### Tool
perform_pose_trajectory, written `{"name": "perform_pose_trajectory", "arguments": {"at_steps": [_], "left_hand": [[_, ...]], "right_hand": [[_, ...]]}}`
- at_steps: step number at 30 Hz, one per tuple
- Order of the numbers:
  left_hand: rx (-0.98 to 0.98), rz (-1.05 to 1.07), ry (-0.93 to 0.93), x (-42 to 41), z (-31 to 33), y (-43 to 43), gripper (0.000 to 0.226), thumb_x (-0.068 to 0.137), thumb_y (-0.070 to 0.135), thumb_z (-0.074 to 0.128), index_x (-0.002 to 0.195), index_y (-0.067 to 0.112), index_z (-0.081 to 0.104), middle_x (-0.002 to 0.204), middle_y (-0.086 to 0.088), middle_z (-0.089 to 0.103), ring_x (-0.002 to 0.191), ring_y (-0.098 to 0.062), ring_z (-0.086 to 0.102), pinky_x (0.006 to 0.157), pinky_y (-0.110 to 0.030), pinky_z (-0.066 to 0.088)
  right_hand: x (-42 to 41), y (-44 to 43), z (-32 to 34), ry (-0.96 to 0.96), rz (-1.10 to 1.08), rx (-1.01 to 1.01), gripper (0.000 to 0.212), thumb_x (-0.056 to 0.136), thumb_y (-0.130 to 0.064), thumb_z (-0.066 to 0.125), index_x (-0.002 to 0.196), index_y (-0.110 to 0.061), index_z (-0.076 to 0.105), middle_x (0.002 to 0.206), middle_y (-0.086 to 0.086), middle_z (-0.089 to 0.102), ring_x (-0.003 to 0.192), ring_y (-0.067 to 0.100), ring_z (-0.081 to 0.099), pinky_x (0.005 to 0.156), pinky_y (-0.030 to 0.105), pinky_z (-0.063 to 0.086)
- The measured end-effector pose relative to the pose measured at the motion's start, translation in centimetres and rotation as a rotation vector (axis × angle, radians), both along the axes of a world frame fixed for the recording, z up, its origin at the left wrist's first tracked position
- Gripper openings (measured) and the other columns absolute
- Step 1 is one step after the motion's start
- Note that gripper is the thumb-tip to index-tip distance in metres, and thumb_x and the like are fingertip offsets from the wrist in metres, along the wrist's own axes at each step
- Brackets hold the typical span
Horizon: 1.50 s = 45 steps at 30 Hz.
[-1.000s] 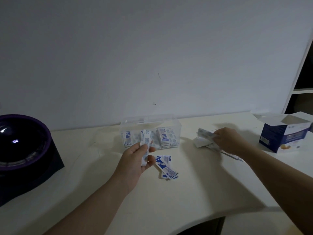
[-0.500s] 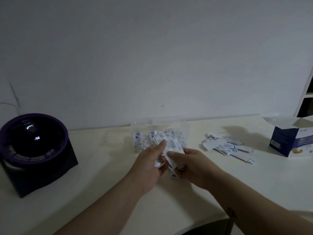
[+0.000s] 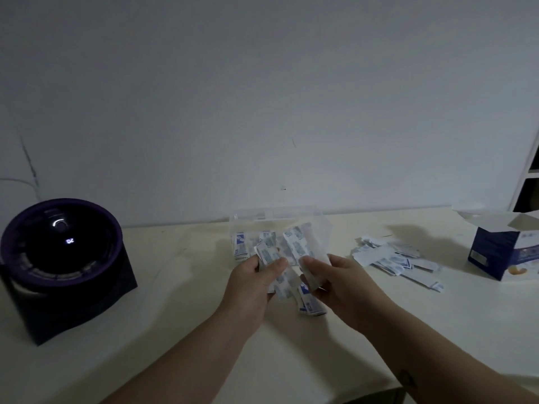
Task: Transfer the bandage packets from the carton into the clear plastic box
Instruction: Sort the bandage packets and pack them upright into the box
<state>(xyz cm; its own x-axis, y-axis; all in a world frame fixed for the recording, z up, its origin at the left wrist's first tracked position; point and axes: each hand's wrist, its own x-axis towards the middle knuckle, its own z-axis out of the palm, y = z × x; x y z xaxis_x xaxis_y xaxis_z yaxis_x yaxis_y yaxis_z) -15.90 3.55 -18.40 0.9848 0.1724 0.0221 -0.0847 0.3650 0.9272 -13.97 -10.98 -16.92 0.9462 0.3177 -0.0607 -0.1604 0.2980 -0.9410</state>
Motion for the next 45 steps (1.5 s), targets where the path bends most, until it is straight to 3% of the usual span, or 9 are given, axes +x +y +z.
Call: {"name": "perform_pose_trajectory", "arguments": {"at_steps": [8,12,17,20,23,31,34,38,45], "left_hand": [[0.010,-0.010,-0.042,-0.2,0.3,-0.3,0.019,0.092,0.000,0.053,0.105,0.006,0.064,0.096,-0.012,0.074,0.084,-0.024,0.071,0.063,-0.031,0.058],[-0.124,-0.001,-0.010,0.0,0.3,-0.4,0.018,0.093,-0.001,0.050,0.096,0.008,0.064,0.077,-0.005,0.074,0.068,-0.017,0.071,0.054,-0.027,0.056],[-0.285,0.005,0.028,0.2,0.8,-0.4,0.018,0.091,-0.005,0.050,0.100,0.006,0.061,0.079,-0.010,0.072,0.069,-0.017,0.070,0.052,-0.027,0.056],[-0.299,-0.034,0.079,-0.1,0.9,-0.7,0.017,0.090,-0.004,0.048,0.091,0.005,0.063,0.080,-0.012,0.070,0.061,-0.018,0.068,0.052,-0.028,0.054],[-0.388,-0.078,0.074,-0.4,1.2,-0.9,0.018,0.092,0.002,0.047,0.101,0.005,0.063,0.077,-0.012,0.073,0.060,-0.020,0.070,0.047,-0.030,0.055],[-0.596,-0.235,0.141,-0.9,1.8,-0.7,0.053,0.092,0.048,0.045,0.118,0.004,0.058,0.087,-0.018,0.070,0.067,-0.027,0.071,0.056,-0.036,0.057],[-0.583,-0.191,0.177,-0.8,1.6,-0.8,0.039,0.095,0.032,0.048,0.108,-0.002,0.059,0.083,-0.019,0.071,0.062,-0.026,0.071,0.049,-0.033,0.056],[-0.603,-0.157,0.172,-0.4,1.3,-0.5,0.041,0.100,0.025,0.037,0.124,-0.005,0.052,0.096,-0.021,0.067,0.066,-0.026,0.070,0.051,-0.034,0.058],[-0.597,-0.131,0.178,-0.1,1.1,-0.5,0.038,0.100,0.016,0.037,0.133,-0.003,0.041,0.118,-0.027,0.062,0.098,-0.035,0.064,0.070,-0.045,0.057]], "right_hand": [[-0.6,1.3,-1.0,-0.027,-0.083,-0.050,0.018,0.086,-0.010,0.063,0.103,-0.003,0.064,0.092,0.016,0.070,0.077,0.023,0.066,0.071,0.032,0.051],[-0.4,1.0,-1.2,-0.070,-0.218,-0.068,0.012,0.084,-0.011,0.067,0.092,-0.003,0.064,0.081,0.014,0.066,0.071,0.021,0.061,0.068,0.032,0.052],[-0.5,0.6,-0.4,-0.710,-0.577,-0.448,0.022,0.076,-0.004,0.072,0.062,-0.013,0.057,0.056,-0.010,0.056,0.052,0.005,0.049,0.051,0.011,0.039],[-0.1,0.7,-1.8,-1.183,-0.520,-0.671,0.023,0.061,0.008,0.076,0.065,-0.011,0.064,0.066,-0.003,0.061,0.061,0.011,0.056,0.055,0.015,0.043],[0.3,0.8,-2.9,-1.349,-0.439,-0.760,0.016,0.064,0.004,0.071,0.065,-0.010,0.063,0.068,0.000,0.061,0.066,0.017,0.054,0.058,0.018,0.044],[-0.4,0.9,-1.9,-1.363,-0.399,-0.822,0.026,0.081,-0.028,0.049,0.065,-0.013,0.062,0.071,-0.002,0.064,0.067,0.016,0.057,0.056,0.024,0.047],[-0.5,0.9,-1.8,-1.317,-0.369,-0.834,0.019,0.076,-0.025,0.053,0.068,-0.013,0.065,0.072,-0.003,0.064,0.067,0.017,0.057,0.056,0.026,0.049],[-0.2,0.7,-2.4,-1.282,-0.285,-0.890,0.010,0.073,-0.023,0.068,0.079,-0.017,0.073,0.078,-0.007,0.069,0.071,0.014,0.060,0.062,0.023,0.048],[0.0,0.7,-1.8,-1.142,-0.365,-0.730,0.008,0.079,-0.022,0.070,0.083,-0.019,0.076,0.073,-0.004,0.071,0.066,0.007,0.063,0.061,0.018,0.047]]}}
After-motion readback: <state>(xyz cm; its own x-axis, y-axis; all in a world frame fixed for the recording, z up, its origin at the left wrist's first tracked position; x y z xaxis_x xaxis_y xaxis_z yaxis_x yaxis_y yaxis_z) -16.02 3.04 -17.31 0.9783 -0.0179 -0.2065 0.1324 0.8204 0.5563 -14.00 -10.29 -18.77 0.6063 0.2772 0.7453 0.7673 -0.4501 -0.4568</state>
